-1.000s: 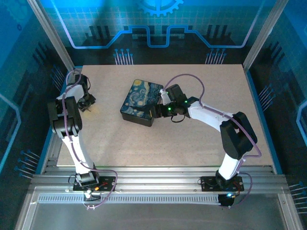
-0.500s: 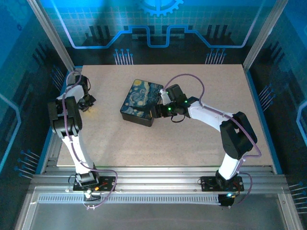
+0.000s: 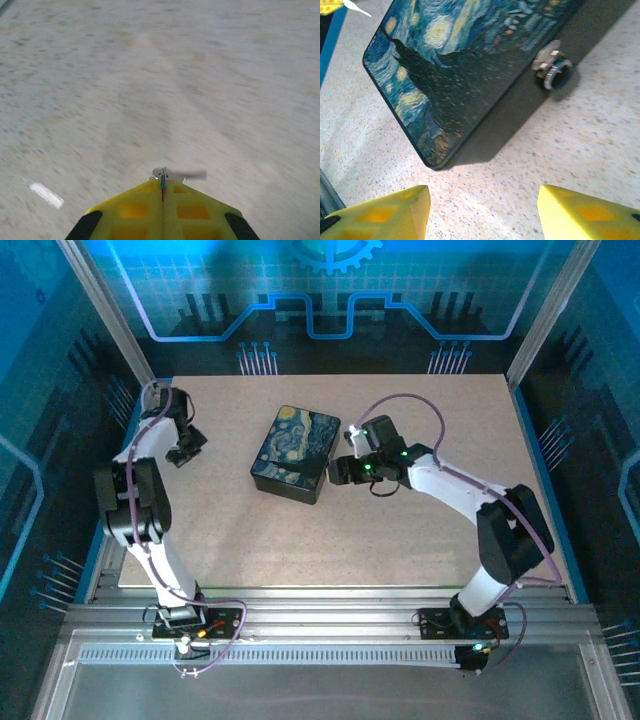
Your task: Unlock the padlock with the key
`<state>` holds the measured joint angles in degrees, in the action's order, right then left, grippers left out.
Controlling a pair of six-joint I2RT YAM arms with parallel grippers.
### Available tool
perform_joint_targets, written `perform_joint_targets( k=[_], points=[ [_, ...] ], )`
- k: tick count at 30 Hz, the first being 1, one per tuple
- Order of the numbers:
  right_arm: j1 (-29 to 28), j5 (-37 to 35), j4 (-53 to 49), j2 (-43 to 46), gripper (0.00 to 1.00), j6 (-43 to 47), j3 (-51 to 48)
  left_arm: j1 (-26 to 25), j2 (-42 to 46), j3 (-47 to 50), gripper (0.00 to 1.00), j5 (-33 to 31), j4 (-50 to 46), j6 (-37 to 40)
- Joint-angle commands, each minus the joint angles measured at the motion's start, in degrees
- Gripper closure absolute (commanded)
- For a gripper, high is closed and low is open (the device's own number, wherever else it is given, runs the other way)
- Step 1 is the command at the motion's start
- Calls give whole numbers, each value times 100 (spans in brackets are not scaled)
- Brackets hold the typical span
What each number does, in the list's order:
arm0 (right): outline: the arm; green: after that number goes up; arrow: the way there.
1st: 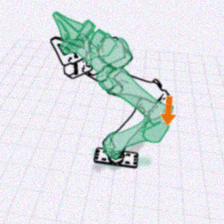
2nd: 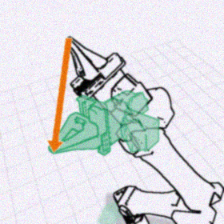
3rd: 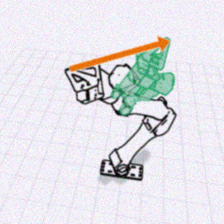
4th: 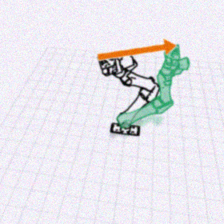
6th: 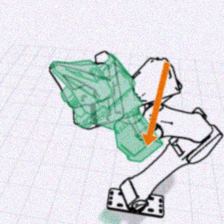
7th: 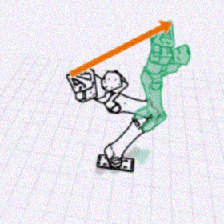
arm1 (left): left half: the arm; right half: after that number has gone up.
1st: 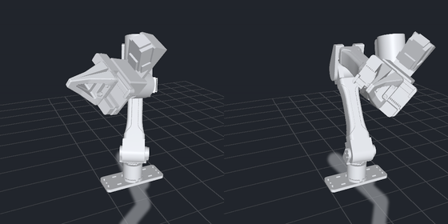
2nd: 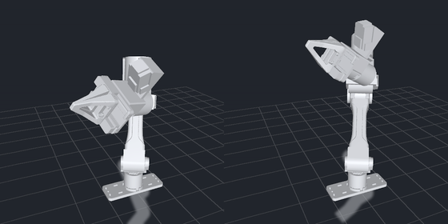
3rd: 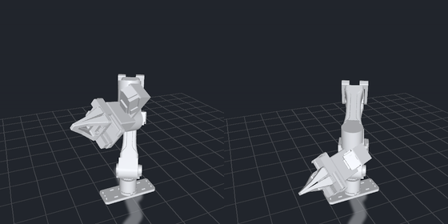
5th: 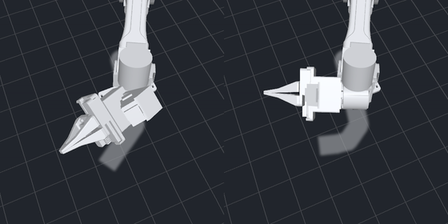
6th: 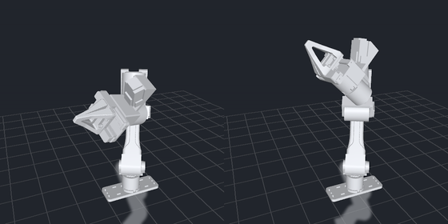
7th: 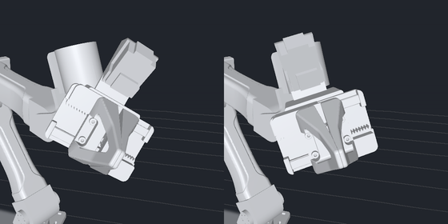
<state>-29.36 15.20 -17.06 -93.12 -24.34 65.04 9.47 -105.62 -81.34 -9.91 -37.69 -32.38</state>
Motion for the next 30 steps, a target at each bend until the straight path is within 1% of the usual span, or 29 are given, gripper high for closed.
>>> perform_joint_targets(
  k=[1,5,9,14,17,20,23,27,30],
  points=[
    [343,-57,-254,453,40,69,-252,-615,808,-43,99,436,-234,195],
    [754,-152,-483,876,39,80,-575,-1632,1341,-345,99,498,-385,269],
    [1234,-264,-622,1230,39,-73,-1007,-2763,1402,-743,99,762,-385,321],
    [1736,-314,-706,1628,39,-305,-1562,-4177,858,-929,99,990,-161,356],
    [2005,-503,-893,1826,41,-433,-1854,-4840,321,-998,99,939,36,307],
    [2344,-641,-1096,1927,44,-470,-2040,-5299,-252,-1141,100,907,216,278],
    [2606,-554,-1054,2086,45,-524,-2268,-5645,-716,-1237,100,895,501,179],
    [2707,-562,-1097,2205,46,-519,-2415,-5974,-1293,-1455,99,886,688,23],
    [2706,-525,-1090,2195,46,-493,-2468,-6093,-1553,-1468,98,917,833,-116]
  ],
)
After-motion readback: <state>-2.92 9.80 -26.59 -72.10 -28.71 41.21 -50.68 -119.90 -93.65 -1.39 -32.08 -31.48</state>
